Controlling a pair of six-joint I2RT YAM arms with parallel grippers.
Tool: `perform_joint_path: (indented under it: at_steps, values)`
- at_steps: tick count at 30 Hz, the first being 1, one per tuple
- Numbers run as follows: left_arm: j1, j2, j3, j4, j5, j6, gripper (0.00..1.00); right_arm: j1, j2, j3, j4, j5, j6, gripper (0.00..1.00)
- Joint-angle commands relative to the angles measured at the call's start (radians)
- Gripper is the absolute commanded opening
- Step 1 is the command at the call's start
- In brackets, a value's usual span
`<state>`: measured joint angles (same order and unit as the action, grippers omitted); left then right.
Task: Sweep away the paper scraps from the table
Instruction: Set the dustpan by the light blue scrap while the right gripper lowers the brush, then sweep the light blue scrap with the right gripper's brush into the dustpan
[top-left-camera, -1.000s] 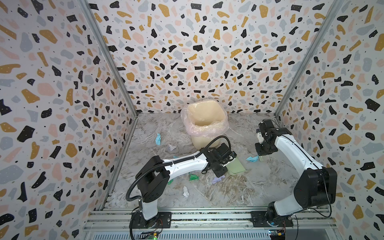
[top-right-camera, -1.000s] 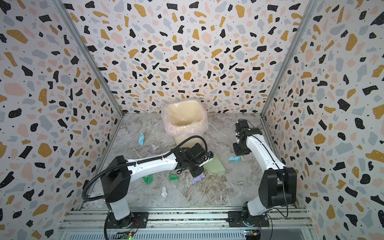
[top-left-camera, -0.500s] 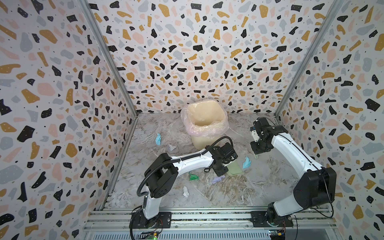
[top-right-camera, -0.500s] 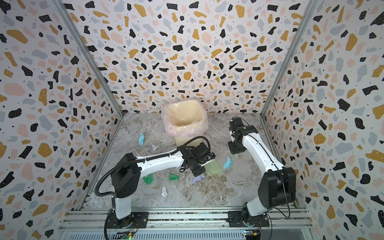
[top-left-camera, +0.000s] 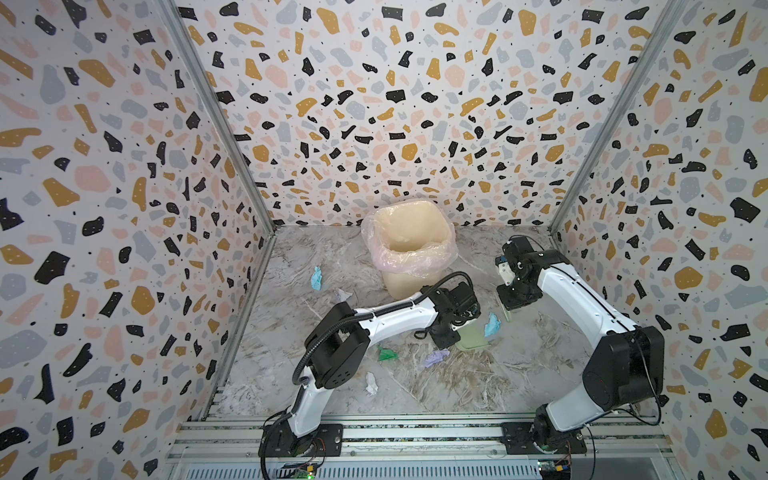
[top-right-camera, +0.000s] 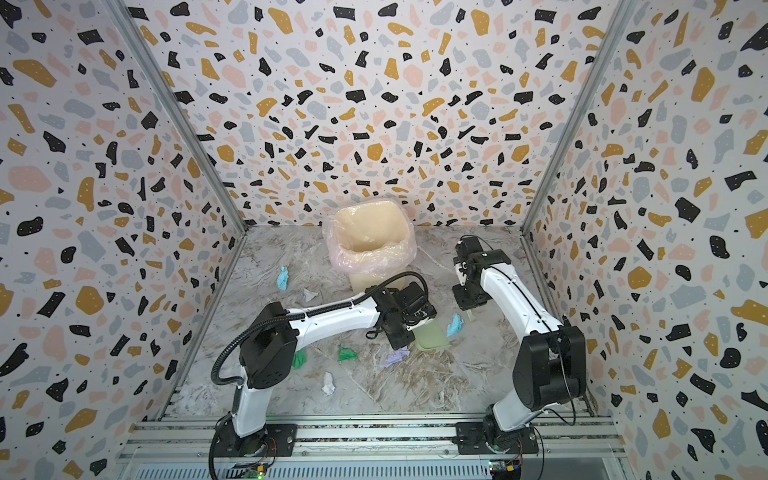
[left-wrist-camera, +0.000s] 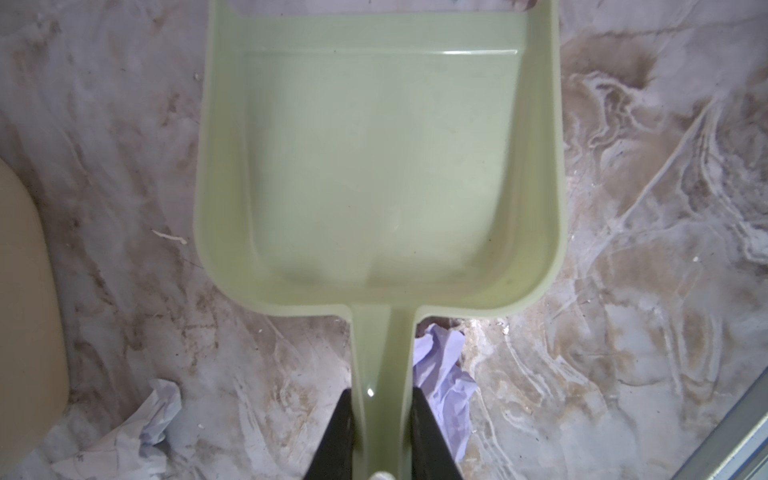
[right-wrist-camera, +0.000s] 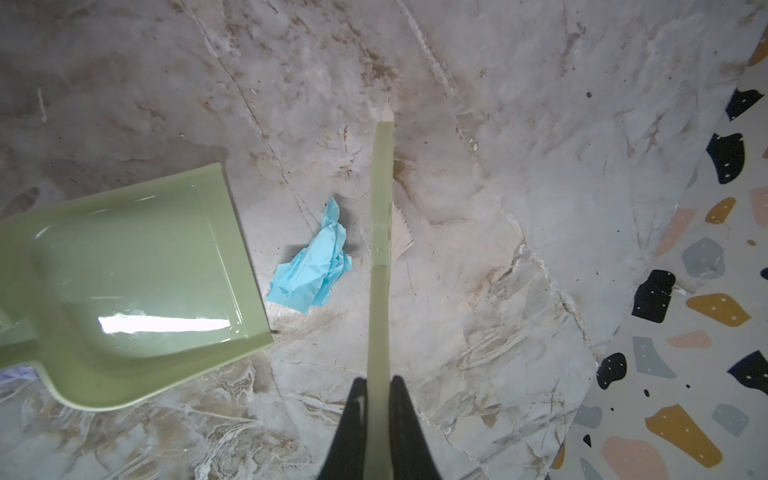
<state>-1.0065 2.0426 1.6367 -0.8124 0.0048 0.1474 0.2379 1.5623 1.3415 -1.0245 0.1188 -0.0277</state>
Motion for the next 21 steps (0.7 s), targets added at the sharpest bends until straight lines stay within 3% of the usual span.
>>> perform_joint_path:
  at_steps: [1, 21]
  values:
    - [-0.004, 0.001, 0.023, -0.04, 0.003, 0.026, 0.0, 0.009, -0.01, 0.002, -0.028, -0.043, -0.012, 0.0]
    - [0.004, 0.024, 0.007, -0.037, 0.009, 0.05, 0.0, 0.121, 0.009, 0.064, -0.07, -0.231, 0.015, 0.0]
